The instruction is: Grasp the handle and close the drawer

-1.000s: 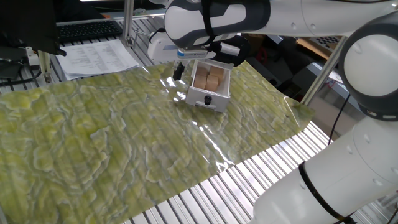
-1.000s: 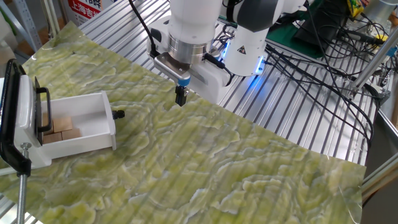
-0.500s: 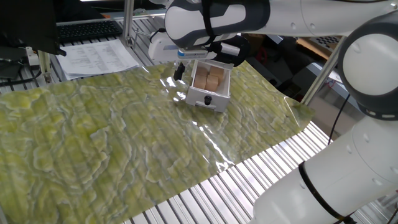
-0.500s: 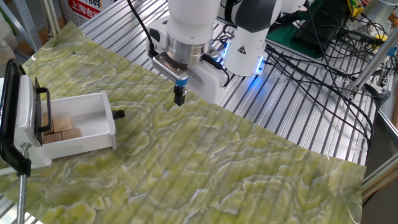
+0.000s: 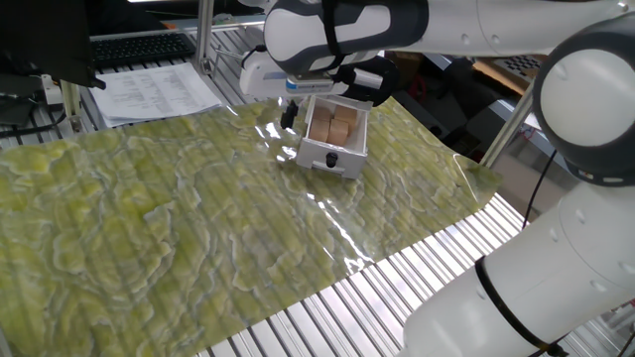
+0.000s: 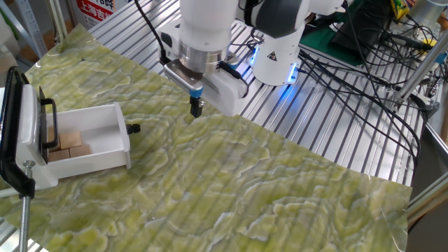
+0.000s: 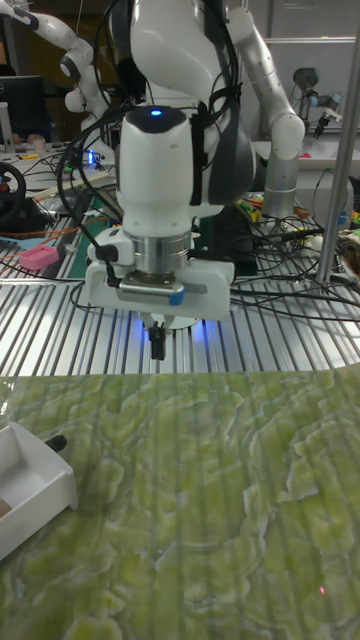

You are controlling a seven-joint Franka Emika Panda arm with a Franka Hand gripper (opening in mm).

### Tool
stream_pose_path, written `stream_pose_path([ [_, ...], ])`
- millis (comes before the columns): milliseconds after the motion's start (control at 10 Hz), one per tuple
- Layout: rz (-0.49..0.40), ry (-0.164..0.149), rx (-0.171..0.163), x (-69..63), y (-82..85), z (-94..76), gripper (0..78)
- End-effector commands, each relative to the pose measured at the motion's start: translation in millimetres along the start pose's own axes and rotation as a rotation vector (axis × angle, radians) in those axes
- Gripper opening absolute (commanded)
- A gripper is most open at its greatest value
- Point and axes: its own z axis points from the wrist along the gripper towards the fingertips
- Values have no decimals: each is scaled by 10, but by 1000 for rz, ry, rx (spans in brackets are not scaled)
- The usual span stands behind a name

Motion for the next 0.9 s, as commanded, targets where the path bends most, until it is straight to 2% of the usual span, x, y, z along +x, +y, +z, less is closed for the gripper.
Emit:
stream_pose_path([
  [100,23,9,3,-34,-136,110,0],
  [200,50,24,6,-41,-205,206,0],
  [300,52,26,6,-42,-219,225,0],
  [500,76,26,7,-27,-342,435,0],
  [900,118,24,13,-14,-394,544,0],
])
